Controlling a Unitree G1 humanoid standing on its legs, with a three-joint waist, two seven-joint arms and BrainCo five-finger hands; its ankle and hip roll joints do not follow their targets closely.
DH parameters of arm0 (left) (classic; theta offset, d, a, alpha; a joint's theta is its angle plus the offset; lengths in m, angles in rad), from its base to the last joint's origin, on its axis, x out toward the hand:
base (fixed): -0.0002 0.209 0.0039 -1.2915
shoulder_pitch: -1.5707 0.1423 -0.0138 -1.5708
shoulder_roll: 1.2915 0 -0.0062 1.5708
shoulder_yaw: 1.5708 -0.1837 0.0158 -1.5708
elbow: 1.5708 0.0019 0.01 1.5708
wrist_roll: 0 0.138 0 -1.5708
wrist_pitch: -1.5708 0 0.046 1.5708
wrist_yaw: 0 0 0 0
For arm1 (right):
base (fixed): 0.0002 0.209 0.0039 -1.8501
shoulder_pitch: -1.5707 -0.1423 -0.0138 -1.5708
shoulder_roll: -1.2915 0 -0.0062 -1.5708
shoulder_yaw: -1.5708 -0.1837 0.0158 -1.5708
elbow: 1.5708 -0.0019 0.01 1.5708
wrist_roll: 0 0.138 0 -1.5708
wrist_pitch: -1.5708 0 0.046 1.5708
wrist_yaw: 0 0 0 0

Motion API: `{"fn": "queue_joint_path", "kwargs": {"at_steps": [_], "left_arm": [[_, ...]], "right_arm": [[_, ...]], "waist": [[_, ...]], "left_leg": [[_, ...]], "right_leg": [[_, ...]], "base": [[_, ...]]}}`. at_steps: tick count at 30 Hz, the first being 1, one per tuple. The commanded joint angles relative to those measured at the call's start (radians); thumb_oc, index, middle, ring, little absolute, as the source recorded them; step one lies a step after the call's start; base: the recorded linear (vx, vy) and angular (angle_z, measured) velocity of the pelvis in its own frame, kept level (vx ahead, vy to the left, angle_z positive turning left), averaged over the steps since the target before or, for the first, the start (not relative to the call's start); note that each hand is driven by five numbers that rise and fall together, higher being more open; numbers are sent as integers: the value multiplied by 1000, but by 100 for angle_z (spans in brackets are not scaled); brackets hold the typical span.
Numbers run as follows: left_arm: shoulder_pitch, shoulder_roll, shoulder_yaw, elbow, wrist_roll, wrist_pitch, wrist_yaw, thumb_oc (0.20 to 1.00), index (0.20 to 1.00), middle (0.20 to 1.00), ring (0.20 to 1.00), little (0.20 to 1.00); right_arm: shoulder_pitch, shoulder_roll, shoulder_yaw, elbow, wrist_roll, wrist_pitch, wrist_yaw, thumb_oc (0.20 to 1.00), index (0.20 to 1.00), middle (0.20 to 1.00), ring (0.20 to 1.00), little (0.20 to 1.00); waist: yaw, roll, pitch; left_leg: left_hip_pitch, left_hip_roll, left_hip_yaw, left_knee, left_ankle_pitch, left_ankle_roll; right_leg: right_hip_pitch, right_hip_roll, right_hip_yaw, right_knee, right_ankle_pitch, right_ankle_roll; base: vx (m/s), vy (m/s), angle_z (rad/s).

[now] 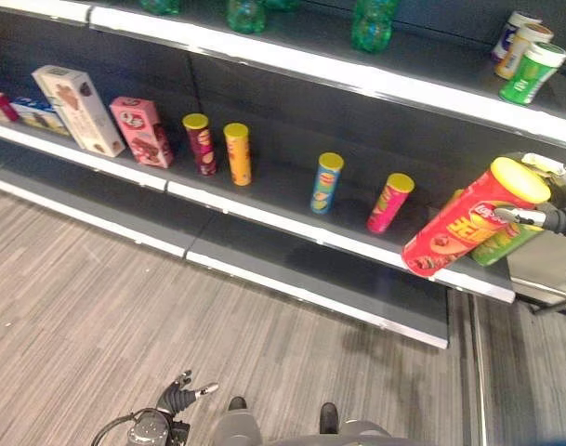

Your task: Put the goods on the table back onto the shelves and tidy them up.

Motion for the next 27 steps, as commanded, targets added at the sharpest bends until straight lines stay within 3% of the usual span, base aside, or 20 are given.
{"fn": "queue_joint_path", "kwargs": {"at_steps": [1,2,4,5,7,9,10,11,12,13,14,15,16,18,21,23,24,27], "left_arm": [[-35,73,3,-28,-7,-34,28,1000,1000,1000,1000,1000],[-36,72,2,-27,-7,-34,28,1000,1000,1000,1000,1000],[-54,75,-13,-30,18,-46,35,1000,1000,1000,1000,1000],[-75,86,-28,-27,31,-40,34,1000,1000,1000,1000,1000],[-83,98,-24,-25,27,-34,38,1000,1000,1000,1000,1000],[-85,120,-13,-42,13,-32,39,1000,1000,1000,1000,1000],[-83,125,-7,-49,10,-31,34,1000,1000,1000,1000,1000],[-68,126,7,-56,2,-30,31,1000,1000,1000,1000,1000],[-56,120,14,-55,-8,-27,30,1000,1000,1000,1000,1000],[-49,112,23,-54,-20,-22,29,1000,1000,1000,1000,1000],[-49,112,24,-54,-20,-21,29,1000,1000,1000,1000,1000],[-40,96,37,-38,-22,-16,35,1000,1000,1000,1000,1000],[-40,96,37,-38,-22,-16,35,1000,1000,1000,1000,1000],[-23,79,36,-38,-10,-18,25,1000,1000,1000,1000,1000],[-22,47,43,-50,-41,-19,25,1000,1000,1000,1000,1000],[-28,40,30,-51,-41,-19,23,1000,1000,1000,1000,1000],[-28,40,24,-52,-40,-17,24,1000,1000,1000,1000,1000],[-26,53,20,-52,-38,-15,28,1000,1000,1000,1000,1000]], "right_arm": [[-64,-60,-32,-37,-3,-62,-48,200,200,200,200,200],[-60,-61,-36,-38,-3,-61,-48,200,200,200,200,200],[-43,-52,-56,-40,-21,-57,-45,200,200,200,200,200],[-69,-18,-26,-24,-46,-43,-63,200,200,200,200,200],[-99,4,20,-29,-59,-44,-67,200,200,200,200,200],[-146,19,80,-33,-48,-47,-68,200,200,200,200,200],[-166,13,103,-35,-45,-46,-65,200,200,200,200,200],[-188,-12,128,-31,-37,-53,-54,200,200,200,200,200],[-194,-24,145,-26,-30,-55,-49,200,200,200,200,200],[-201,-34,159,-23,-32,-56,-49,200,200,200,200,200],[-203,-35,161,-22,-32,-56,-49,200,200,200,200,200],[-208,-40,168,-14,-47,-60,-51,200,200,200,200,200],[-208,-40,168,-14,-47,-60,-51,200,200,200,200,200],[-184,-60,134,-23,-85,-66,-56,200,200,200,200,200],[-194,-74,127,-22,-108,-63,-84,200,200,200,200,200],[-208,-90,122,-8,-129,-56,-99,200,200,200,200,200],[-241,-102,143,1,-142,-54,-109,200,200,200,200,200],[-286,-113,189,0,-165,-51,-108,200,200,200,200,200]], "waist": [[24,29,-55],[26,30,-55],[20,57,-68],[10,58,-51],[17,49,-41],[26,50,-30],[31,56,-30],[46,63,-35],[58,63,-36],[68,60,-36],[66,60,-38],[85,46,-34],[85,46,-36],[95,23,-30],[96,16,9],[91,19,37],[97,23,53],[101,27,40]], "left_leg": [[-13,107,-118,-175,120,-49],[-9,108,-115,-181,122,-50],[5,96,-120,-172,81,-55],[-16,39,-90,-95,32,-52],[-1,17,-53,-81,16,-33],[16,-11,16,-78,9,-2],[30,-29,44,-90,11,17],[44,-69,69,-119,27,48],[49,-97,82,-135,38,63],[51,-122,93,-144,48,72],[48,-122,91,-145,51,72],[60,-167,111,-169,66,80],[58,-166,110,-170,69,80],[69,-215,120,-175,66,91],[18,-250,93,-96,33,71],[-40,-236,107,4,30,28],[-71,-203,110,48,41,4],[-78,-97,84,-7,66,2]], "right_leg": [[28,-118,27,38,-92,170],[30,-118,27,36,-92,170],[12,-190,35,51,-51,170],[-30,-255,48,79,87,170],[-66,-275,43,90,114,170],[-93,-278,-49,127,90,164],[-94,-237,-70,170,51,145],[-83,-151,-96,224,-31,128],[-77,-99,-123,257,-77,112],[-65,-62,-152,277,-111,104],[-67,-62,-154,276,-109,104],[-43,6,-190,284,-157,86],[-44,6,-191,281,-154,86],[-23,48,-185,226,-186,46],[-29,50,-182,159,-149,41],[-16,32,-210,128,-145,37],[-14,16,-214,118,-136,46],[-4,-9,-217,79,-122,76]], "base": [[177,395,-57],[216,611,-57],[89,604,-33],[44,569,-40],[-63,431,-29],[-139,514,-70],[-151,656,-99],[-149,689,-70],[-145,619,-71],[-84,296,-38],[-88,290,-27],[-56,169,-14],[-64,225,-30],[-15,124,-7],[-41,105,42],[-65,159,64],[-49,252,65],[56,209,11]]}}
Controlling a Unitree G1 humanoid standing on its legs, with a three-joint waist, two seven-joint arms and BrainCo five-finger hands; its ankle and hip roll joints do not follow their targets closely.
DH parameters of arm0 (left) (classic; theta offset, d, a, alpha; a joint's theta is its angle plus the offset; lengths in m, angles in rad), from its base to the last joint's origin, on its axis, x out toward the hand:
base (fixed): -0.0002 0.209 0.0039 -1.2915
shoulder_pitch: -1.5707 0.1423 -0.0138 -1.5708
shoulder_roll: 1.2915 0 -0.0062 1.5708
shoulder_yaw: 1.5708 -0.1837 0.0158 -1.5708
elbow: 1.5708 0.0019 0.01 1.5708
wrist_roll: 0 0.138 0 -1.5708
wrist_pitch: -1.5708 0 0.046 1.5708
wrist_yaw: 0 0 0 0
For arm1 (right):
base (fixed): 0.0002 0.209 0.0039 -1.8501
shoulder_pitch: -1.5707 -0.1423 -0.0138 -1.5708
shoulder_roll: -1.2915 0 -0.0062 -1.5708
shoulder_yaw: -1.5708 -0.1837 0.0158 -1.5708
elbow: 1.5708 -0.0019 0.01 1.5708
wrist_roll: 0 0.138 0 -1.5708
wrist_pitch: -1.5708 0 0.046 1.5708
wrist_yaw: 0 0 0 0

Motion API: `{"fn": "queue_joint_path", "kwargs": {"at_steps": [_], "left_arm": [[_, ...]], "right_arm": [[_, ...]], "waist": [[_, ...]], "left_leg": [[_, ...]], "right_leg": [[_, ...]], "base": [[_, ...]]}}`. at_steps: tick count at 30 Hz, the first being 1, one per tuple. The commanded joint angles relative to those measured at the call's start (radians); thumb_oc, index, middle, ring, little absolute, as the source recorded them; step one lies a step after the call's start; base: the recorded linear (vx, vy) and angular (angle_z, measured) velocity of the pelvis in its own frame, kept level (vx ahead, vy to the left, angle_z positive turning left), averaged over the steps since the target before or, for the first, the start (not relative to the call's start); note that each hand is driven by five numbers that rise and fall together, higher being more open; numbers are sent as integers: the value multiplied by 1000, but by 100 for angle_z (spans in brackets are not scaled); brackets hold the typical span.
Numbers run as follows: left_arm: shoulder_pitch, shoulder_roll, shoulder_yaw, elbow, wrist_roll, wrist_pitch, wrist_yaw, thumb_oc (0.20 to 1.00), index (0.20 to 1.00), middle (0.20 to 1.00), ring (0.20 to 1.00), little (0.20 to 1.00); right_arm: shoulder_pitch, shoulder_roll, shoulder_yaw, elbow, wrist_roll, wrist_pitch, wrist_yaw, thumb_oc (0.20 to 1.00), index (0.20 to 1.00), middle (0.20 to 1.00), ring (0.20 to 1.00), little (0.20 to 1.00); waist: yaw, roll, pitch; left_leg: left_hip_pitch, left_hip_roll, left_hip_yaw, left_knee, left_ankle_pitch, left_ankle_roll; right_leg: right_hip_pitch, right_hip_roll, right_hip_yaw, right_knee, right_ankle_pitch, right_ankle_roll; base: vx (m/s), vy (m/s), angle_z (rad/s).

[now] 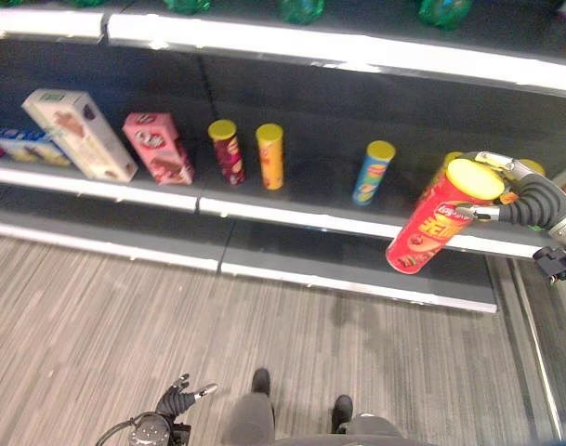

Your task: Put the goods on the table back onto the shelves and tidy them up.

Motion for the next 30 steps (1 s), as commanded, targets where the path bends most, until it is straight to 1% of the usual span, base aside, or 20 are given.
{"fn": "queue_joint_path", "kwargs": {"at_steps": [1,3,4,5,6,7,9,11,13,15,16,17,18,20,22,23,24,26,29,30], "left_arm": [[-17,77,-21,-52,-30,-21,12,1000,1000,1000,1000,1000],[-23,84,-30,-48,-29,-21,20,1000,1000,1000,1000,1000],[-23,83,-29,-48,-29,-21,20,1000,1000,1000,1000,1000],[-34,74,-40,-41,-14,-20,26,1000,1000,1000,1000,1000],[-34,74,-41,-41,-14,-20,26,1000,1000,1000,1000,1000],[-36,76,-43,-48,-9,-20,26,1000,1000,1000,1000,1000],[-48,86,-46,-49,5,-24,28,1000,1000,1000,1000,1000],[-53,106,-41,-56,11,-24,29,1000,1000,1000,1000,1000],[-56,125,-27,-58,7,-22,36,1000,1000,1000,1000,1000],[-56,132,-27,-62,8,-23,36,1000,1000,1000,1000,1000],[-57,139,-27,-61,12,-22,37,1000,1000,1000,1000,1000],[-61,143,-29,-57,11,-23,34,1000,1000,1000,1000,1000],[-62,142,-31,-58,9,-24,32,1000,1000,1000,1000,1000],[-64,139,-34,-58,8,-24,32,1000,1000,1000,1000,1000],[-80,141,-57,-37,36,-20,37,1000,1000,1000,1000,1000],[-74,143,-53,-40,41,-21,38,1000,1000,1000,1000,1000],[-76,129,-58,-41,29,-21,33,1000,1000,1000,1000,1000],[-88,105,-55,-33,13,-24,44,1000,1000,1000,1000,1000],[-78,94,-76,-73,10,-30,44,1000,1000,1000,1000,1000],[-83,97,-83,-76,0,-30,46,1000,1000,1000,1000,1000]], "right_arm": [[-95,-38,-7,-43,0,-57,-53,200,200,200,200,200],[-127,-39,34,-37,1,-63,-58,200,200,200,200,200],[-130,-40,37,-36,1,-63,-58,200,200,200,200,200],[-114,-28,32,-29,-13,-65,-61,200,200,200,200,200],[-112,-28,30,-29,-13,-65,-61,200,200,200,200,200],[-103,-29,20,-33,-24,-57,-62,200,200,200,200,200],[-93,-19,12,-37,-43,-52,-62,200,200,200,200,200],[-73,3,-3,-37,-59,-44,-62,200,200,200,200,200],[-65,31,2,-33,-79,-34,-60,200,200,200,200,200],[-58,36,4,-32,-83,-34,-59,200,200,200,200,200],[-55,40,6,-31,-89,-35,-57,200,200,200,200,200],[-54,38,12,-29,-107,-34,-58,200,200,200,200,200],[-58,35,16,-26,-115,-33,-62,200,200,200,200,200],[-67,31,25,-24,-117,-37,-65,200,200,200,200,200],[-93,4,47,-27,-151,-51,-78,200,200,200,200,200],[-83,4,32,-13,-149,-41,-83,200,200,200,200,200],[-91,-1,35,-42,-163,-46,-74,200,200,200,200,200],[-113,7,39,-46,-175,-46,-98,200,200,200,200,200],[-169,8,73,-52,-169,-50,-108,200,200,200,200,200],[-207,1,98,-50,-176,-48,-119,200,200,200,200,200]], "waist": [[10,-7,-32],[7,13,-50],[7,13,-50],[-3,41,-66],[-3,41,-66],[-8,47,-68],[-15,50,-70],[-18,45,-66],[-25,46,-55],[-25,47,-51],[-29,45,-45],[-44,48,-33],[-50,52,-28],[-57,55,-23],[-78,50,5],[-78,46,8],[-73,34,18],[-68,27,26],[-61,32,30],[-56,40,41]], "left_leg": [[-3,122,-23,-74,-15,-38],[15,175,-49,-190,8,-48],[19,176,-48,-195,11,-48],[47,186,-10,-239,26,-59],[47,186,-10,-241,27,-59],[41,173,-2,-231,24,-55],[27,141,12,-189,0,-42],[19,100,33,-135,-47,-9],[30,72,54,-115,-77,23],[33,66,57,-110,-85,29],[35,61,58,-106,-91,32],[50,56,52,-122,-91,37],[57,56,51,-134,-90,38],[63,55,50,-142,-91,37],[83,44,36,-143,-113,42],[73,36,25,-127,-114,36],[69,24,16,-110,-119,37],[56,27,10,-95,-122,31],[14,43,-6,-97,-109,22],[-11,49,-21,-100,-99,18]], "right_leg": [[40,34,20,-47,-45,122],[56,23,31,-82,-50,143],[58,24,32,-83,-50,143],[64,5,22,-101,-35,160],[64,5,21,-102,-35,161],[57,-13,21,-105,-22,167],[47,-70,26,-98,10,188],[21,-142,37,-55,36,205],[-26,-194,63,34,71,193],[-39,-199,66,61,76,190],[-51,-200,77,80,95,189],[-95,-168,115,84,98,180],[-125,-147,126,73,93,180],[-155,-124,132,60,90,180],[-206,-83,152,14,78,180],[-184,-89,164,-22,80,196],[-184,-84,171,-20,83,187],[-180,-82,162,-27,98,185],[-196,-78,143,-28,100,180],[-214,-77,133,-16,94,175]], "base": [[111,239,-7],[161,324,-12],[190,399,-17],[92,197,-17],[98,300,-18],[39,222,-26],[89,325,0],[93,293,23],[92,279,-2],[63,131,-14],[98,105,-10],[86,65,-11],[67,38,-14],[28,0,-8],[78,-38,-5],[101,-56,17],[63,-67,62],[42,-131,92],[-47,-167,15],[-42,-60,25]]}}
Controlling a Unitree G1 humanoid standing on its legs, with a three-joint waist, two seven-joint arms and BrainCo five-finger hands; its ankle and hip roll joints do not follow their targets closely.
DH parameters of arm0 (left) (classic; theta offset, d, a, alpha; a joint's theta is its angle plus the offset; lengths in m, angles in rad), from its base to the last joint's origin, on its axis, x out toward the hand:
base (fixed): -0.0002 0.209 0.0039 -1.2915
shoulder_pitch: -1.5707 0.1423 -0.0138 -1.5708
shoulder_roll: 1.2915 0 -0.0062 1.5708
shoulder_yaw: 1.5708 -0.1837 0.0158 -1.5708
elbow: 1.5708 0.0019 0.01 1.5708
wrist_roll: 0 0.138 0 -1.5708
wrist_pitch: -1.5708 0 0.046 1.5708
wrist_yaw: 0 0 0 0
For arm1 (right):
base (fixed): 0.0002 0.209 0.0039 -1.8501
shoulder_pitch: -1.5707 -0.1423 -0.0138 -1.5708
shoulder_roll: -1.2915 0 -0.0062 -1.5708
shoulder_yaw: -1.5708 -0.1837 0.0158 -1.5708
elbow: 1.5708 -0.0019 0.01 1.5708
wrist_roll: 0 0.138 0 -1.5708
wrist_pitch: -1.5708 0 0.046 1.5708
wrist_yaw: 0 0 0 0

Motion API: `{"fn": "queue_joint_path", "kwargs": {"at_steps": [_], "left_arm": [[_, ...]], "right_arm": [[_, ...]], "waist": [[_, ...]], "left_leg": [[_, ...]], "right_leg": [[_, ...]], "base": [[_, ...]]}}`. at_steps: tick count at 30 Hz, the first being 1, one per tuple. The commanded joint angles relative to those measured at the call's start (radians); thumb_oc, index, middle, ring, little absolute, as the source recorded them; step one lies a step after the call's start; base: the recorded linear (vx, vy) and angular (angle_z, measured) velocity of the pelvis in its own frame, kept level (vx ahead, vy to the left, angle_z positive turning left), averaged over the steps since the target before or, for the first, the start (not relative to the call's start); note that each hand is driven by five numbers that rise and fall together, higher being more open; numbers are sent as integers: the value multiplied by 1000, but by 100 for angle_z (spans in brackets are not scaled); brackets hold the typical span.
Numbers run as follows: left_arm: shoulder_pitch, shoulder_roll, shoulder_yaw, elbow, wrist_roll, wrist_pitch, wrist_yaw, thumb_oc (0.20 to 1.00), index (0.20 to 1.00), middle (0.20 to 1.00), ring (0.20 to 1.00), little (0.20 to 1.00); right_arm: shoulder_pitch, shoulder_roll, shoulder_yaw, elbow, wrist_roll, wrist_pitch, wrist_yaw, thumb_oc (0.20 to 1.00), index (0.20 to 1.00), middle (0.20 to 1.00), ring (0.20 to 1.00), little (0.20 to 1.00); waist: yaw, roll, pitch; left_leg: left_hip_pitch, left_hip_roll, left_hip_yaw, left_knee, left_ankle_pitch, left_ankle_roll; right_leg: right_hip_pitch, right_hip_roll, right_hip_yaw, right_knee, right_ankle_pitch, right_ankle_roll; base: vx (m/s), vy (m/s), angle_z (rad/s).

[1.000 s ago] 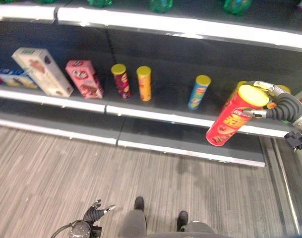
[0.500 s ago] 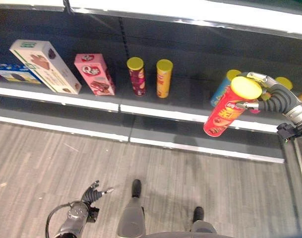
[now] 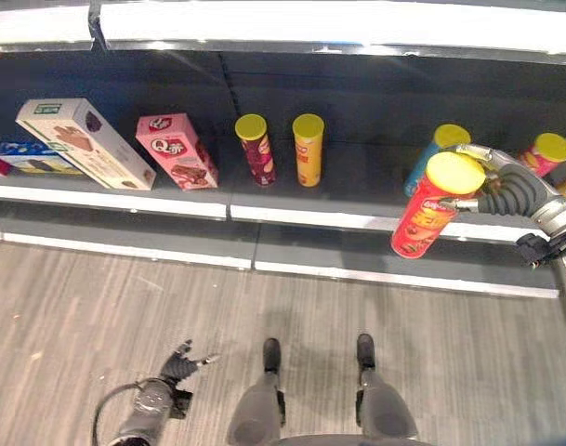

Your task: Put the goods on the table back onto the shelves and tidy them up.

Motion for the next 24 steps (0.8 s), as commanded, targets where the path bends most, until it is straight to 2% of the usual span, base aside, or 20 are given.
{"fn": "queue_joint_path", "kwargs": {"at_steps": [1,7,12,17,24], "left_arm": [[-12,111,4,6,-8,-20,15,1000,1000,1000,1000,1000],[-2,133,16,-35,-50,-27,34,1000,1000,1000,1000,1000],[34,134,17,-83,-58,-30,52,1000,1000,1000,1000,1000],[41,120,6,-95,-65,-28,65,1000,1000,1000,1000,1000],[22,97,-21,-106,-69,-32,91,1000,1000,1000,1000,1000]], "right_arm": [[-107,-18,14,-37,-2,-53,-55,200,200,200,200,200],[-213,-42,56,-15,-61,-53,-113,200,200,200,200,200],[-251,-52,31,43,-197,-40,-211,200,200,200,200,200],[-276,-58,27,110,-286,-9,-277,200,200,200,200,200],[-298,36,-17,180,-382,26,-395,200,200,200,200,200]], "waist": [[39,-82,-39],[68,-53,8],[90,-23,45],[98,-15,62],[104,5,77]], "left_leg": [[-43,9,23,124,-130,-60],[-110,10,-2,123,-106,-67],[-154,0,-17,114,-86,-70],[-166,-2,-18,91,-69,-74],[-171,-16,-25,61,-56,-71]], "right_leg": [[-61,-78,-1,109,-89,64],[-119,-87,-29,163,-107,56],[-157,-94,-40,189,-116,54],[-168,-95,-45,181,-112,57],[-167,-100,-46,161,-106,63]], "base": [[-59,-89,27],[-41,-62,25],[-14,-26,26],[-8,-9,9],[0,0,0]]}}
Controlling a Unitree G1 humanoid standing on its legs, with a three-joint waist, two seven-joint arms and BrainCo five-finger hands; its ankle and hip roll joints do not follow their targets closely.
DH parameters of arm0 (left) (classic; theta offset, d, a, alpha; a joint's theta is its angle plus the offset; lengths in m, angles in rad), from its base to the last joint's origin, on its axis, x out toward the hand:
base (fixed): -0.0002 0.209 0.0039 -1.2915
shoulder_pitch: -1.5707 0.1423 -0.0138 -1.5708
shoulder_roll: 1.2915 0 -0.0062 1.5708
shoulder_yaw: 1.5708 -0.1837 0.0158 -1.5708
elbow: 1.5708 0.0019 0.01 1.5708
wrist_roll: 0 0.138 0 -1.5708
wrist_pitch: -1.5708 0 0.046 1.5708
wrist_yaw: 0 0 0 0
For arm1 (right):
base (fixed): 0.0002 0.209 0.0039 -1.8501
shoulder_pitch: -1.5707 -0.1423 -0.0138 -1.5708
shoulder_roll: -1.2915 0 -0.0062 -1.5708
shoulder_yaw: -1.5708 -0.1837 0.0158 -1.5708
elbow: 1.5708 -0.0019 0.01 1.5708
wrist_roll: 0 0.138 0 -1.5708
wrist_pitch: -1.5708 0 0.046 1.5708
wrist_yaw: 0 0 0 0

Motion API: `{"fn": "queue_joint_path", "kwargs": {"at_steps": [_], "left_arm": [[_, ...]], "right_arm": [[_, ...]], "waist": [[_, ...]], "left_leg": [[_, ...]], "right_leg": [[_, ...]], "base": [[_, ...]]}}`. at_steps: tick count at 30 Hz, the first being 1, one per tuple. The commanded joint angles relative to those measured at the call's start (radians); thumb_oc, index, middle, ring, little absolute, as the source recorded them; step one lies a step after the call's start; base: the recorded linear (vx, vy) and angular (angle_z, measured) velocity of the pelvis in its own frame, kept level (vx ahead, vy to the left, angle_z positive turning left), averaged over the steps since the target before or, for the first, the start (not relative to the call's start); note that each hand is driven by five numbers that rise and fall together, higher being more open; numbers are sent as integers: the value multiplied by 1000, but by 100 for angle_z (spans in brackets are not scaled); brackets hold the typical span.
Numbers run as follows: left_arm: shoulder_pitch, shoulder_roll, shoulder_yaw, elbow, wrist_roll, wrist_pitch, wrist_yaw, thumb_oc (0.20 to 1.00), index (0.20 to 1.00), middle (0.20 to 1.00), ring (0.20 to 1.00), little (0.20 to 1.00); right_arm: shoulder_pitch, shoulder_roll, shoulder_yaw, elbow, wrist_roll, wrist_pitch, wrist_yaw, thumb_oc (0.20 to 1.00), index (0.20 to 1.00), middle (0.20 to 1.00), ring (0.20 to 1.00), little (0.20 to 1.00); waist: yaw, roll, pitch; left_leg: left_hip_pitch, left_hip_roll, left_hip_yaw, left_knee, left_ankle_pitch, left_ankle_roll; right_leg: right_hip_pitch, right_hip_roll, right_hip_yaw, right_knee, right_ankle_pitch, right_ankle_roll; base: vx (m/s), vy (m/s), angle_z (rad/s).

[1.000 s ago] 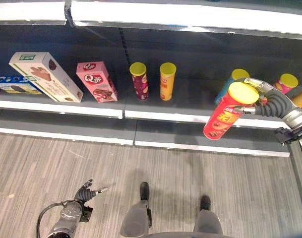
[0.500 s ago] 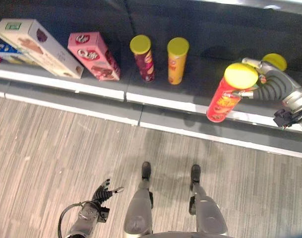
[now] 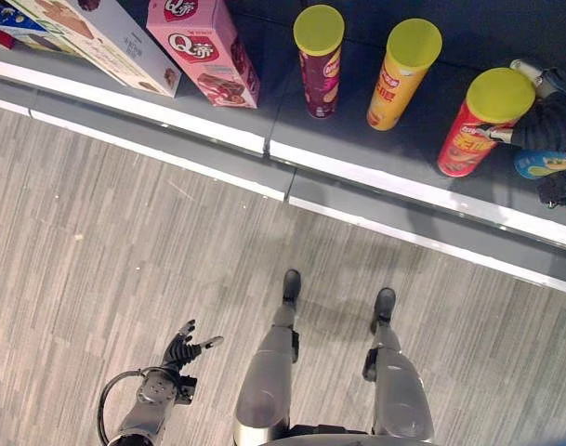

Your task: Put the goods on the table back onto the shelves and tidy them up.

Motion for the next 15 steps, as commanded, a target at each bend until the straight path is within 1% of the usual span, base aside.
{"fn": "queue_joint_path", "kwargs": {"at_steps": [1,3,4,5,8,9,11,15], "left_arm": [[24,36,-35,-7,-22,-13,32,1000,1000,1000,1000,1000],[22,30,-49,-20,-28,-17,43,1000,1000,1000,1000,1000],[21,26,-59,-32,-34,-19,52,1000,1000,1000,1000,1000],[21,26,-59,-33,-34,-19,53,1000,1000,1000,1000,1000],[10,17,-79,-31,-37,-21,64,1000,1000,1000,1000,1000],[10,17,-79,-31,-37,-21,64,1000,1000,1000,1000,1000],[8,16,-92,-43,-34,-24,70,1000,1000,1000,1000,1000],[-2,11,-101,-40,-38,-26,78,1000,1000,1000,1000,1000]], "right_arm": [[-70,47,-67,0,-77,4,-141,200,200,200,200,200],[-83,97,-101,26,-101,20,-207,200,200,200,200,200],[-91,140,-125,41,-111,32,-257,200,200,200,200,200],[-90,141,-126,40,-112,32,-258,200,200,200,200,200],[-115,198,-146,57,-111,45,-310,200,200,200,200,200],[-114,198,-146,56,-112,46,-310,200,200,200,200,200],[-122,209,-153,78,-115,52,-341,200,200,200,200,200],[-127,219,-156,97,-105,57,-358,200,200,200,200,200]], "waist": [[5,-16,-74],[10,-2,-71],[14,11,-65],[14,10,-66],[23,30,-60],[22,30,-60],[29,42,-57],[30,50,-53]], "left_leg": [[-19,45,25,52,-68,-54],[-19,38,21,38,-63,-52],[-20,31,18,28,-58,-49],[-20,31,18,28,-57,-49],[-26,17,13,12,-49,-45],[-26,16,12,11,-48,-45],[-33,7,7,2,-40,-45],[-39,1,6,-9,-31,-46]], "right_leg": [[-83,-48,47,158,-95,76],[-83,-53,46,152,-93,79],[-86,-55,46,150,-90,81],[-86,-55,46,150,-90,81],[-90,-59,44,142,-85,84],[-90,-59,43,141,-85,84],[-93,-65,40,138,-83,87],[-97,-68,36,135,-79,89]], "base": [[0,0,0],[6,14,3],[4,25,6],[3,18,7],[3,18,11],[1,22,10],[0,10,2],[0,4,1]]}}
